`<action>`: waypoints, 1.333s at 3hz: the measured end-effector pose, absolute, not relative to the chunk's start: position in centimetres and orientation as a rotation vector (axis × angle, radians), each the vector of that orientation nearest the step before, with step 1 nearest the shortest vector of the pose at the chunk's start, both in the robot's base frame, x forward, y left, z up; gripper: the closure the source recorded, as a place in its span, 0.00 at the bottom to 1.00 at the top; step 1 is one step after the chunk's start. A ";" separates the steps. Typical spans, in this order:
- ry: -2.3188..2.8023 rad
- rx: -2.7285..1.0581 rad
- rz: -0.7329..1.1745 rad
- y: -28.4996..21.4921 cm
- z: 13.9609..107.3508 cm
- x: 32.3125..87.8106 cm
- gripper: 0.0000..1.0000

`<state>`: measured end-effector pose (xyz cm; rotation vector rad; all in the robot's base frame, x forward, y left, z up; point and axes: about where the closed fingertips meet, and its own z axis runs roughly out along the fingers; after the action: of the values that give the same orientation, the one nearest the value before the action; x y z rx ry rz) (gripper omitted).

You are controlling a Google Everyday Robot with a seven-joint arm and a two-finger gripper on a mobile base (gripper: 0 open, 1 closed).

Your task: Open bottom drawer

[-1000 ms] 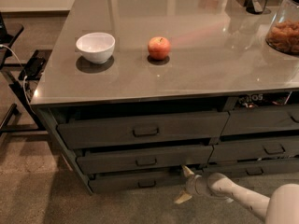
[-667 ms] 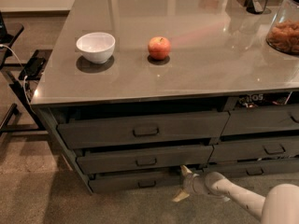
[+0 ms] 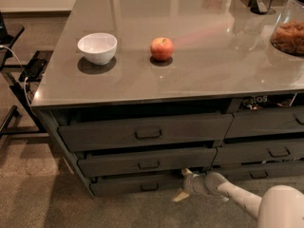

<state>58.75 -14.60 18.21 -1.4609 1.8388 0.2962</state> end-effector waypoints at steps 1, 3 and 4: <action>1.831 -1.460 0.291 -14.3 17.9 59.4 0.00; 1.826 -1.482 0.268 -13.9 16.2 60.3 0.00; 1.826 -1.482 0.268 -13.9 16.2 60.3 0.18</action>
Offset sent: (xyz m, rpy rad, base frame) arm 0.0175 0.0001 -0.0179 -0.0358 -0.0274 -0.0017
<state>60.31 -13.87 16.18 -1.4816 1.8259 0.2680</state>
